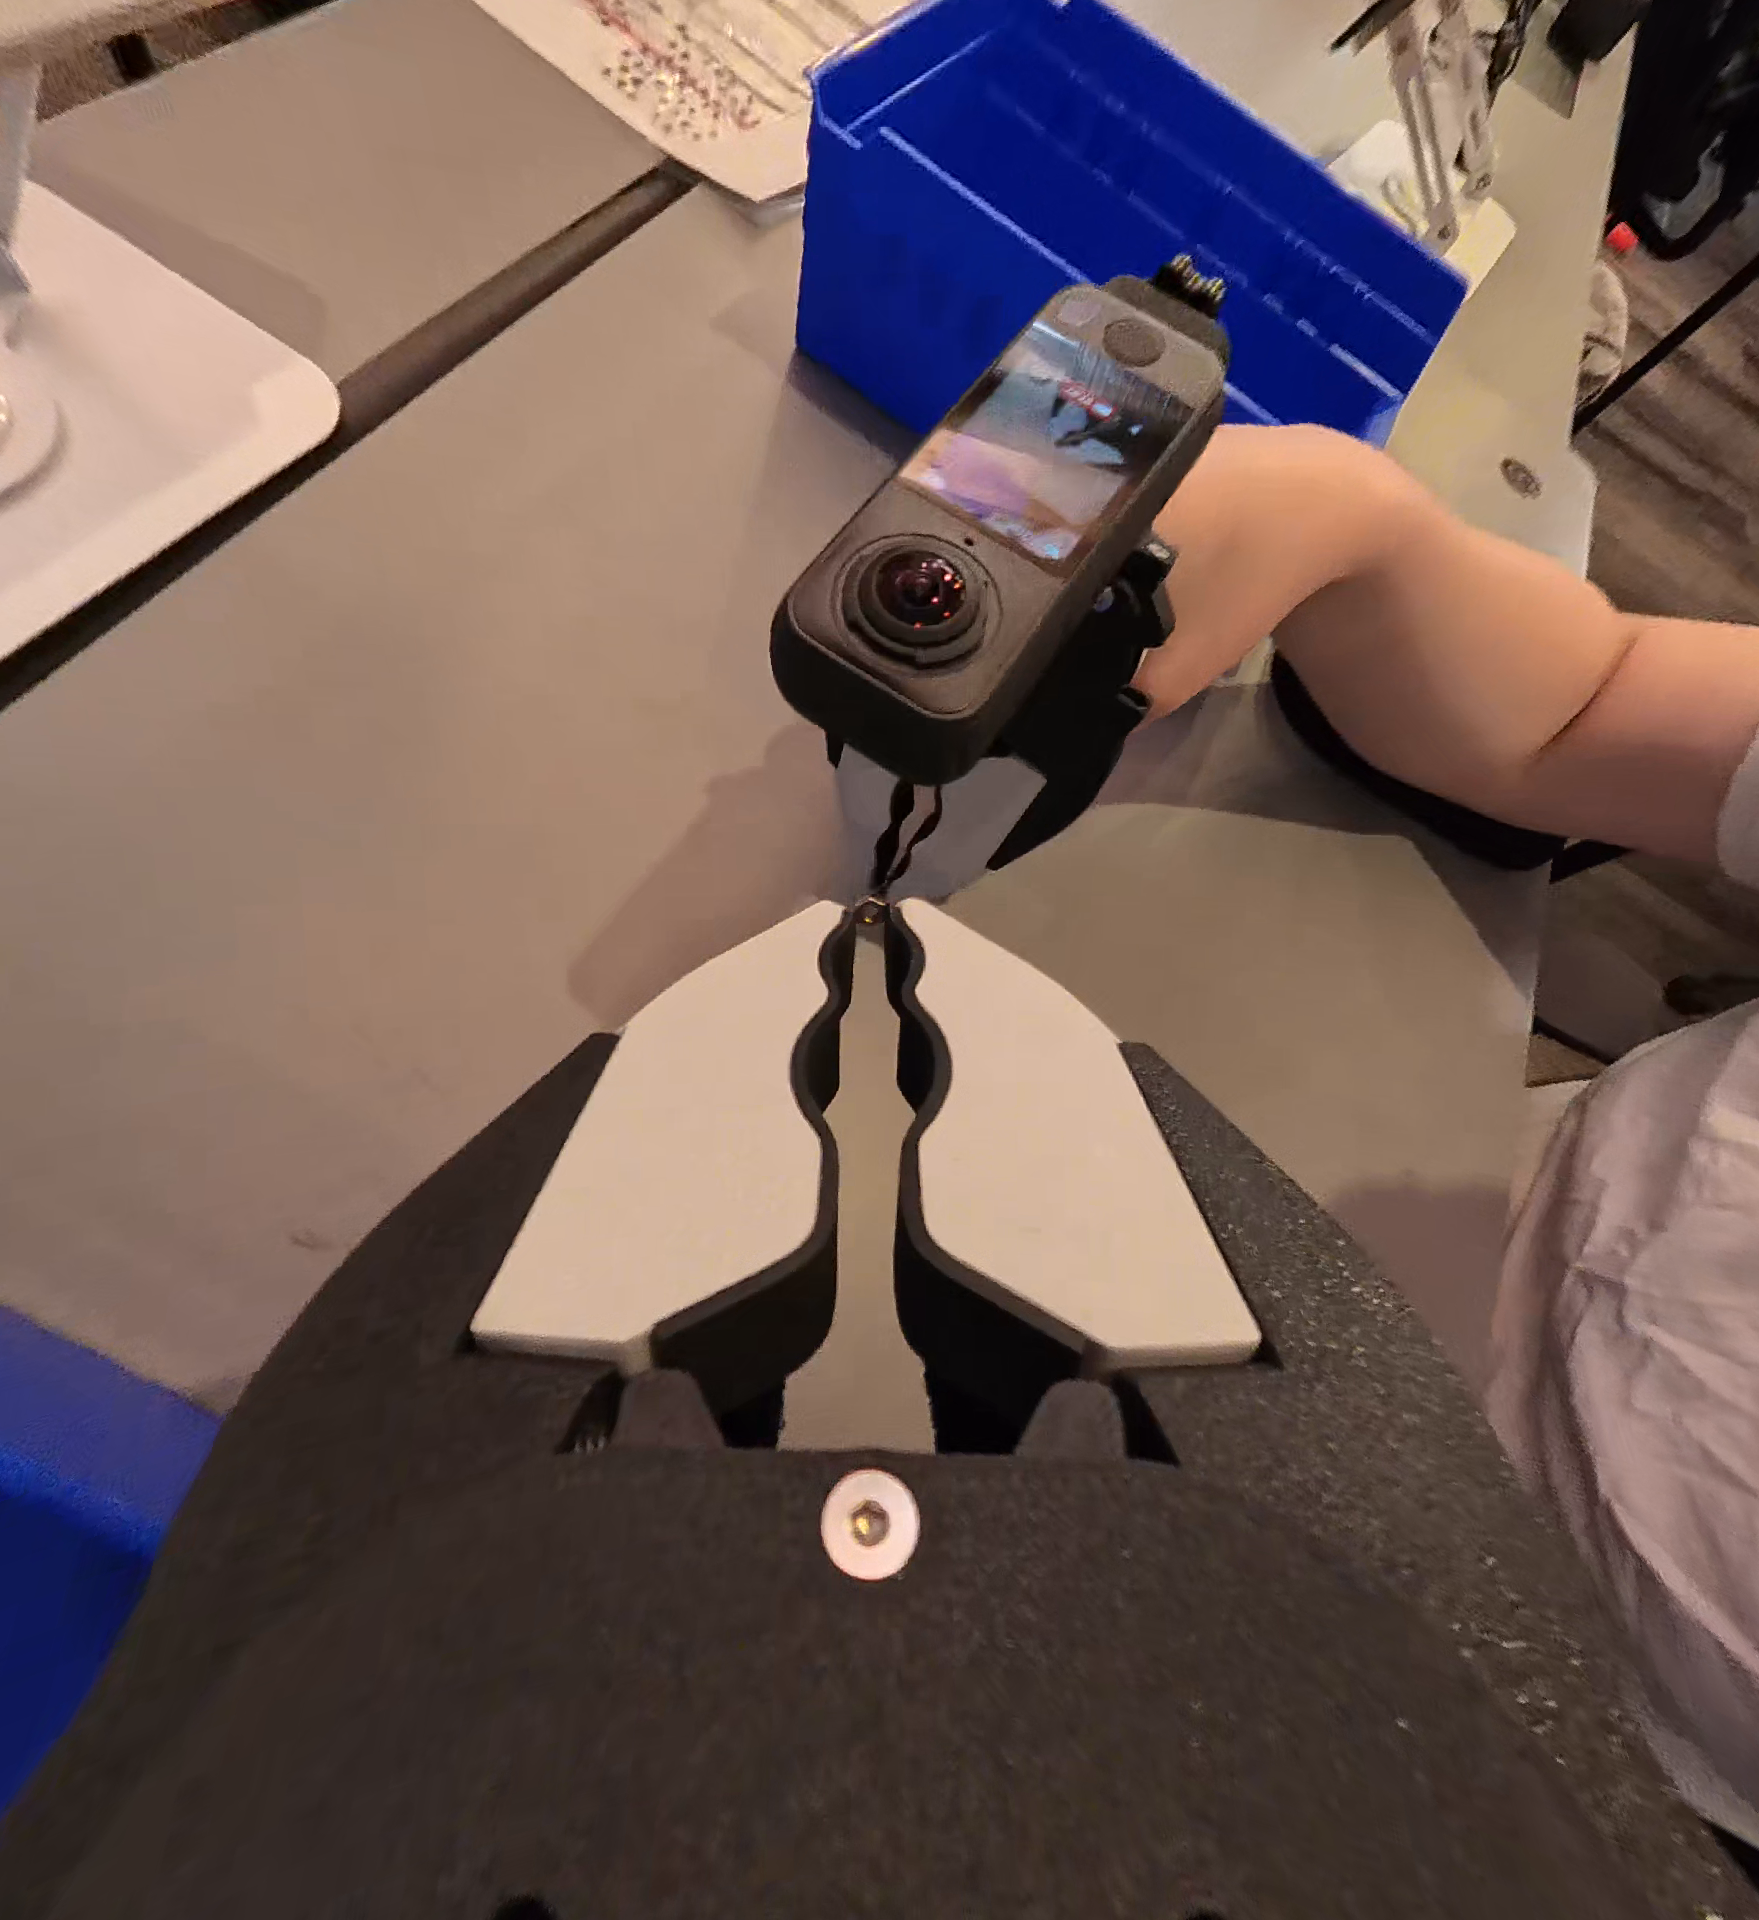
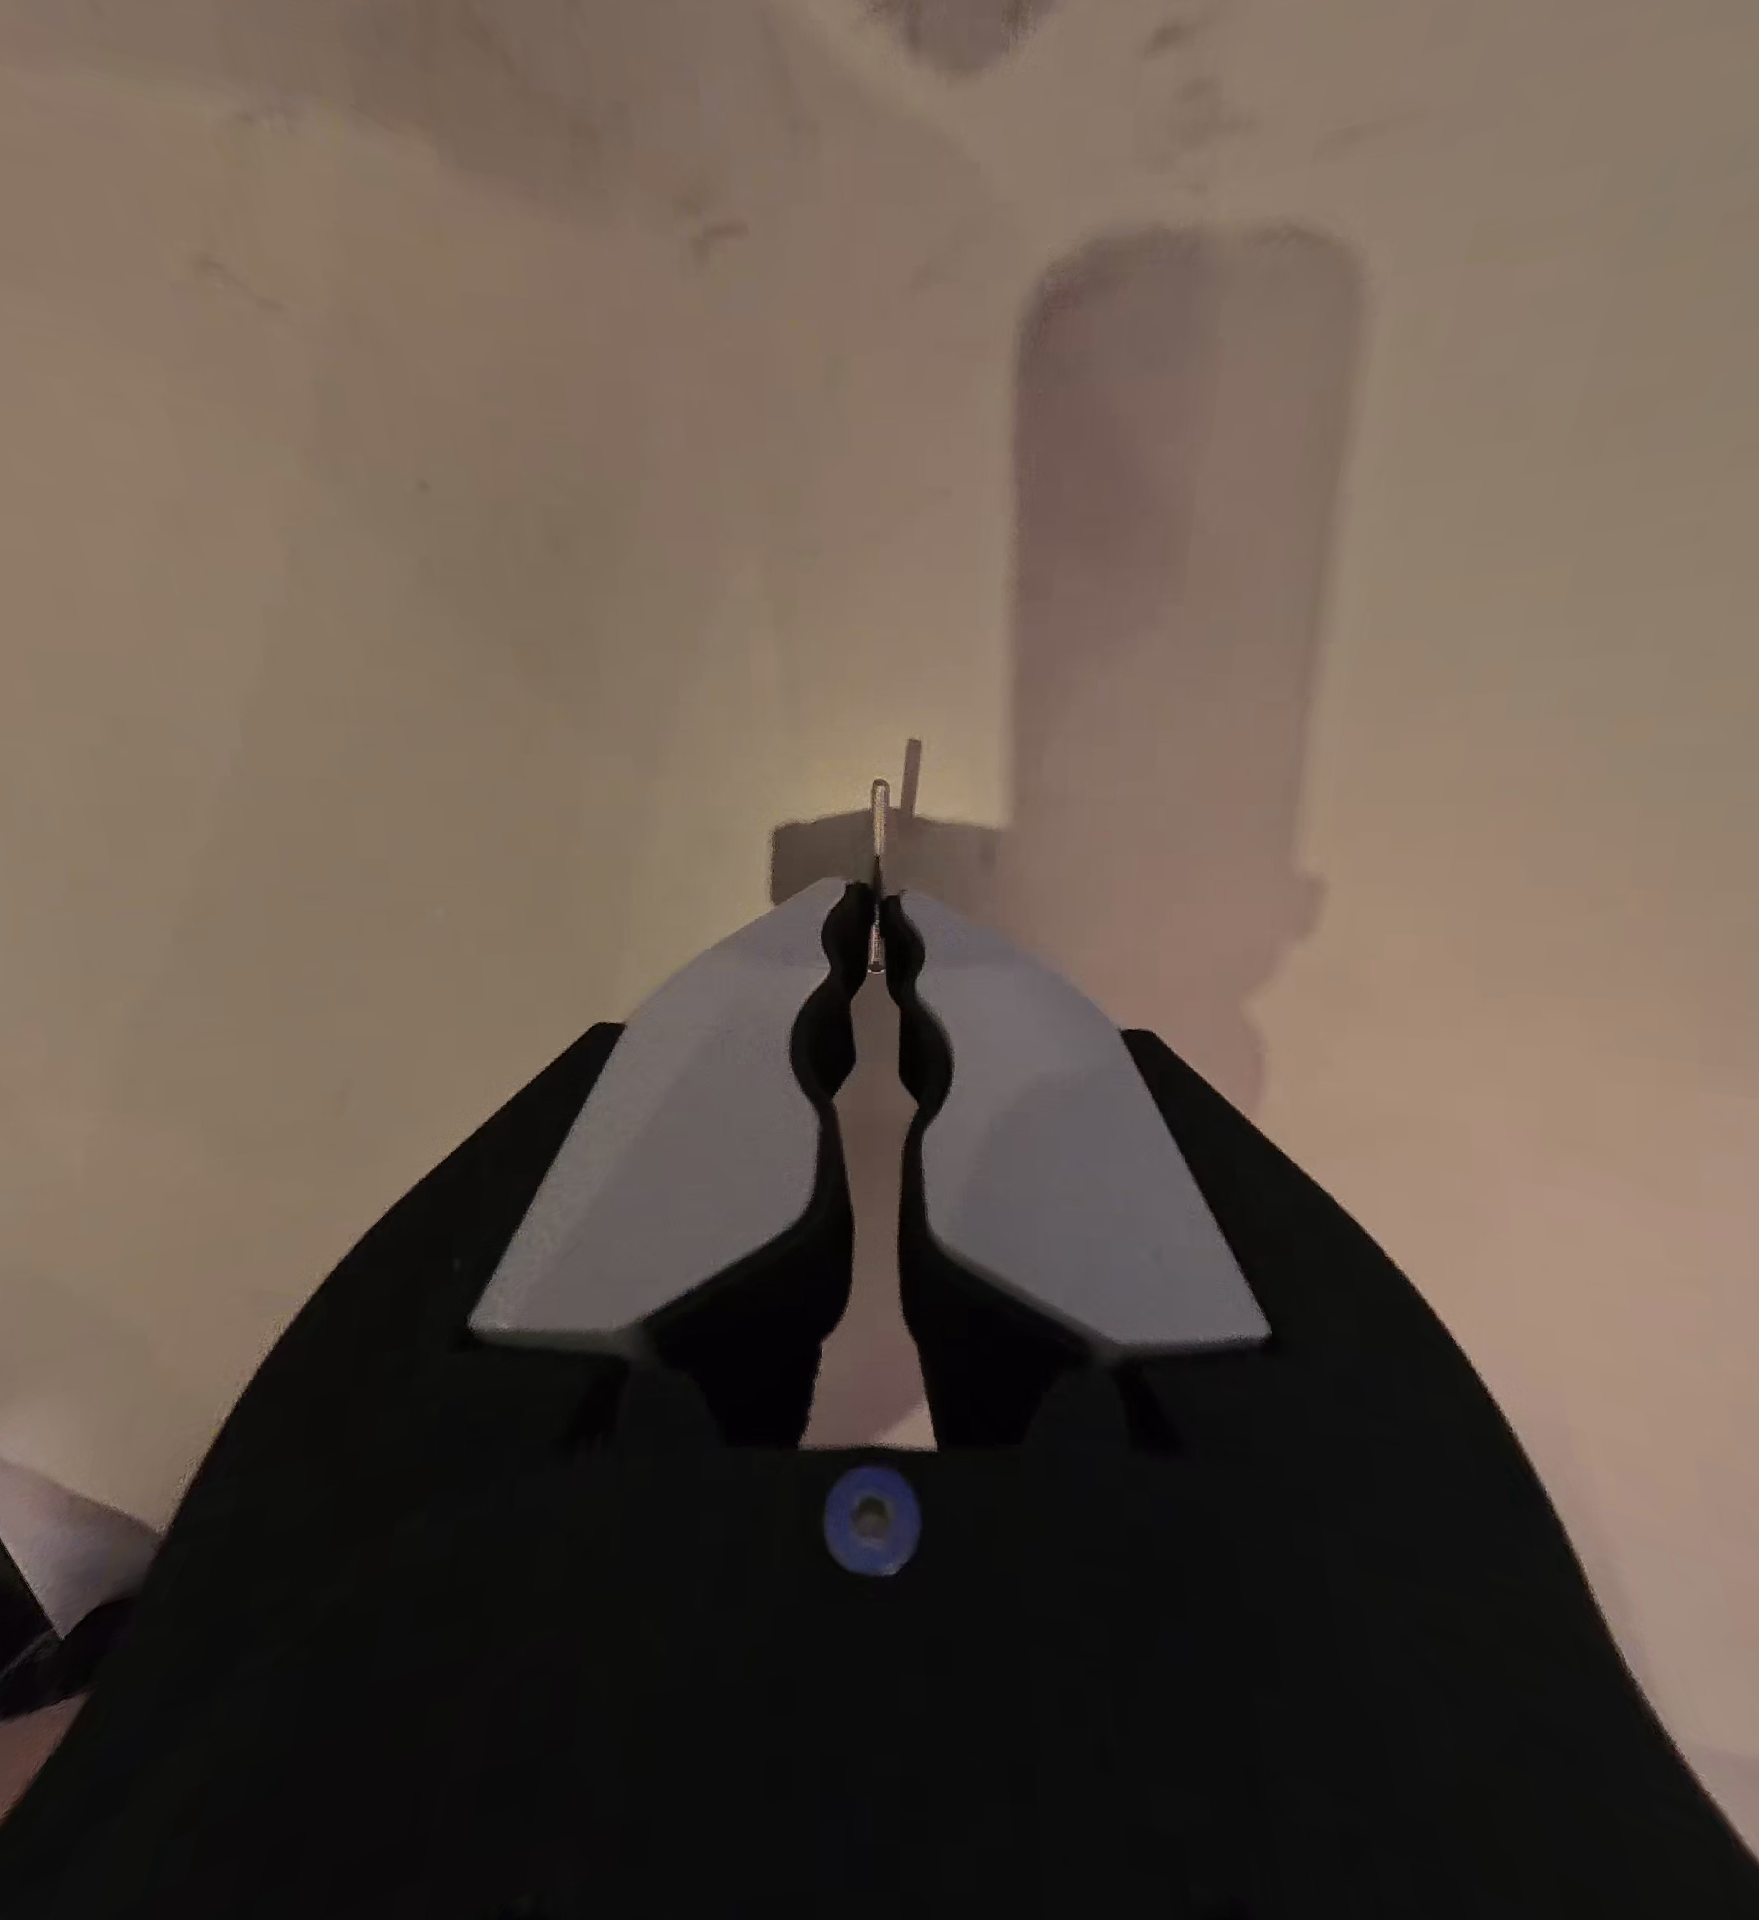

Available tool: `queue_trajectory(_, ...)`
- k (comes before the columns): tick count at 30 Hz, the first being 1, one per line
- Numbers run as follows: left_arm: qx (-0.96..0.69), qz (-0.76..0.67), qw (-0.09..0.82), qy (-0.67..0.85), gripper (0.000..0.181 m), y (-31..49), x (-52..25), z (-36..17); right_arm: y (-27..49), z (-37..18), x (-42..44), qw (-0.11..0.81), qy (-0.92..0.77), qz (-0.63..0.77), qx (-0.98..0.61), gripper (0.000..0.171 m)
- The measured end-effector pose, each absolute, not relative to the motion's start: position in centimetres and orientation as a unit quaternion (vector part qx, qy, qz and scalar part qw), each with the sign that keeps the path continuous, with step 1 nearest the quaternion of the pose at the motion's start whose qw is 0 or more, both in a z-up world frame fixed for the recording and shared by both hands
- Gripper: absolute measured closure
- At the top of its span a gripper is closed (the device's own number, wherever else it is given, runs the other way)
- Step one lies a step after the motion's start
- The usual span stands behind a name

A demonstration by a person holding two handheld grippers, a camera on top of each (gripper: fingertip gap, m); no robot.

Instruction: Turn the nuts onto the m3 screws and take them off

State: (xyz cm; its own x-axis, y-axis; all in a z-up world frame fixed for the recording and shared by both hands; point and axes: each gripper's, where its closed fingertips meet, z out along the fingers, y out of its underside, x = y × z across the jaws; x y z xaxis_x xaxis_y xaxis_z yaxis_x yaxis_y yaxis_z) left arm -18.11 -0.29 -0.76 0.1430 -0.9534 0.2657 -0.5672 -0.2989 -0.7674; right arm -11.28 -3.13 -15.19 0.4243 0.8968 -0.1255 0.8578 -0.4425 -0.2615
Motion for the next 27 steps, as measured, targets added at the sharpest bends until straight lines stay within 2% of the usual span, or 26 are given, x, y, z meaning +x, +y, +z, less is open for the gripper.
queue_trajectory(8, -0.741, -0.369, 0.25, 0.502, 0.176, 1.1, -19.4, -1.1, -3.0, -15.8, -11.4, 0.072, -0.519, 0.123, -0.843, 0.168)
queue_trajectory(14, -0.773, -0.335, 0.202, 0.499, 0.176, 1.2, -19.6, -3.8, -3.1, -15.9, -11.6, 0.073, -0.521, 0.132, -0.84, 0.168)
queue_trajectory(18, -0.78, -0.317, 0.176, 0.509, 0.176, 0.5, -18.4, -5.7, -2.9, -15.6, -11.6, 0.08, -0.524, 0.134, -0.838, 0.16)
queue_trajectory(27, -0.756, -0.295, 0.169, 0.558, 0.176, -2.5, -12.8, -9.8, -6.9, -9.2, -6.2, 0.055, -0.518, 0.13, -0.843, 0.156)
